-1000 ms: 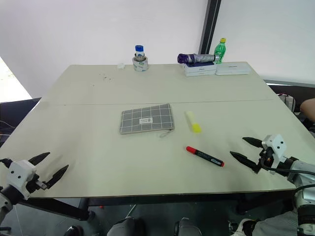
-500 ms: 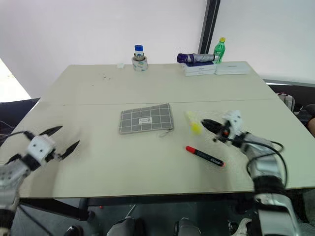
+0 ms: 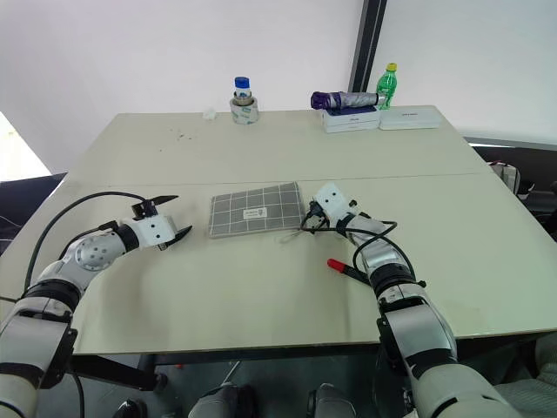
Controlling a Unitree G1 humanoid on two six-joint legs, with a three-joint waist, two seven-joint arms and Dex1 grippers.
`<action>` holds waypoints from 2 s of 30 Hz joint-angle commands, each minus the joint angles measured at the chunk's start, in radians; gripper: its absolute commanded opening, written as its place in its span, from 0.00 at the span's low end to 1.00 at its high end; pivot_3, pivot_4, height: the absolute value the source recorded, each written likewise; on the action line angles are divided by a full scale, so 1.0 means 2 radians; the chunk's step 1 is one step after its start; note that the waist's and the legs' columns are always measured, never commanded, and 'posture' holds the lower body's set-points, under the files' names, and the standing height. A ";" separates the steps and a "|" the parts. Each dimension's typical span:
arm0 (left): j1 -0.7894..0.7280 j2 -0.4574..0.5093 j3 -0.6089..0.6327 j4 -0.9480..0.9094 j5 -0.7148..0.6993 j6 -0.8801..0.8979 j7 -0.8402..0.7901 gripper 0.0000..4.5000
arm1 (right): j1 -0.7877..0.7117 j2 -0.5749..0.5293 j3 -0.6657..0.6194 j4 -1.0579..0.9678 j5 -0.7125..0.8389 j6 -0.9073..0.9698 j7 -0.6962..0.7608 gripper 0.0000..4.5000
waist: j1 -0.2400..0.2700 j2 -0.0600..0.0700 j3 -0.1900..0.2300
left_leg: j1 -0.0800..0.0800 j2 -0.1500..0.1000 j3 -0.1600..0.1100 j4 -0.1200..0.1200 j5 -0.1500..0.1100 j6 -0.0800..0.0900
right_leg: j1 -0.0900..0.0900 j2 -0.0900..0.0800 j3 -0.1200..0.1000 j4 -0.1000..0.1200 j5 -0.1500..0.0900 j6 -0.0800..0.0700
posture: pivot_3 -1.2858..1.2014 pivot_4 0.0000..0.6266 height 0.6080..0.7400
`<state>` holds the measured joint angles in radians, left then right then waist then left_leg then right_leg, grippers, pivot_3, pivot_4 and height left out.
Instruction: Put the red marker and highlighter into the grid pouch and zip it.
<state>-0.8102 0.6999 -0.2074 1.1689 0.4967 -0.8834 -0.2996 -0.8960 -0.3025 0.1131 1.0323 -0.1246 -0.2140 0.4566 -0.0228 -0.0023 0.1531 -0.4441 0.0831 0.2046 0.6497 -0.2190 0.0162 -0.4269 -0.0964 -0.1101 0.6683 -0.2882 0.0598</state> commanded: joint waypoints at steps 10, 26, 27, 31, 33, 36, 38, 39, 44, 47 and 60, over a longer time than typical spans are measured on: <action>-0.049 -0.017 -0.123 0.046 0.116 -0.039 0.101 0.95 | -0.037 0.017 0.018 0.041 -0.041 -0.027 -0.045 0.00 | 0.004 0.000 0.000 | 0.001 0.000 0.000 0.000 0.000 0.000 | 0.000 0.000 0.000 0.001 0.000 0.000 | 0.52 0.24 1.00; -0.054 -0.020 -0.151 0.050 0.124 -0.097 0.106 0.95 | -0.047 0.035 0.025 0.055 -0.051 -0.053 -0.028 0.00 | 0.003 0.000 0.000 | 0.001 0.000 0.000 0.000 0.000 0.000 | 0.000 0.000 0.000 0.001 0.000 0.000 | 0.52 0.24 1.00; -0.051 -0.021 -0.148 0.051 0.120 -0.103 0.101 0.95 | -0.047 0.035 0.025 0.056 -0.051 -0.055 -0.026 0.00 | 0.003 0.000 0.000 | 0.001 0.000 0.000 0.000 0.000 0.000 | 0.000 0.000 0.000 0.001 0.000 0.000 | 0.52 0.24 1.00; -0.044 -0.024 -0.148 0.048 0.113 -0.119 0.087 0.65 | -0.048 0.037 0.023 0.055 -0.048 -0.058 -0.018 0.00 | 0.002 0.000 0.000 | 0.001 0.000 0.000 0.000 0.000 0.000 | 0.000 0.000 0.000 0.001 0.000 0.000 | 0.52 0.24 1.00; -0.042 -0.025 -0.147 0.048 0.112 -0.118 0.082 0.42 | -0.048 0.037 0.022 0.056 -0.048 -0.058 -0.018 0.00 | 0.001 0.000 0.000 | 0.001 0.000 0.000 0.000 0.000 0.000 | 0.000 0.000 0.000 0.001 0.000 0.000 | 0.52 0.24 1.00; -0.039 -0.025 -0.138 0.052 0.101 -0.114 0.067 0.04 | -0.046 0.037 0.023 0.054 -0.048 -0.059 -0.016 0.00 | 0.001 0.001 -0.001 | 0.001 0.000 0.000 0.000 0.000 0.000 | 0.000 0.000 0.000 0.001 0.000 0.000 | 0.52 0.24 1.00; -0.037 -0.024 -0.132 0.053 0.088 -0.116 0.052 0.01 | -0.045 0.036 0.024 0.053 -0.049 -0.060 -0.015 0.00 | 0.001 0.002 -0.001 | 0.001 0.000 0.000 0.000 0.000 0.000 | 0.001 0.000 0.000 0.001 0.000 0.000 | 0.52 0.24 1.00; -0.035 -0.022 -0.130 0.051 0.082 -0.120 0.046 0.01 | -0.045 0.037 0.018 0.051 -0.041 -0.059 -0.006 0.00 | 0.000 0.002 -0.001 | 0.001 0.000 0.001 0.000 0.000 0.000 | 0.001 0.000 0.000 0.001 0.000 0.000 | 0.52 0.24 1.00; -0.016 -0.024 -0.074 0.053 -0.010 -0.117 -0.034 0.01 | -0.039 0.033 -0.019 0.013 0.026 -0.057 0.099 0.00 | -0.006 0.002 -0.001 | 0.001 0.000 0.001 0.000 0.000 0.000 | 0.000 0.000 0.001 0.001 0.000 0.000 | 0.52 0.24 1.00; 0.004 -0.028 -0.029 0.039 -0.082 -0.105 -0.089 0.00 | -0.028 0.025 -0.040 -0.032 0.068 -0.031 0.153 0.18 | -0.011 0.002 -0.001 | 0.001 0.000 0.000 0.000 0.000 0.000 | 0.000 0.000 0.001 0.001 0.000 0.000 | 0.52 0.24 1.00; 0.141 -0.043 0.056 -0.212 -0.178 0.035 -0.090 0.00 | 0.156 0.037 -0.070 -0.408 0.175 0.286 0.100 0.95 | -0.011 0.001 -0.001 | 0.000 0.001 -0.003 0.001 0.000 0.000 | 0.001 0.000 0.000 0.001 0.000 0.001 | 0.52 0.24 1.00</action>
<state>-0.5481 0.6171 -0.1287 0.8405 0.1552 -0.8578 -0.5087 -0.5855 -0.2501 0.0053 0.3345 0.1761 0.2829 0.7197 -0.0440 0.0005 0.1514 -0.4432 0.0840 0.1977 0.6510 -0.2188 0.0160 -0.4260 -0.0964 -0.1093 0.6711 -0.2888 0.0610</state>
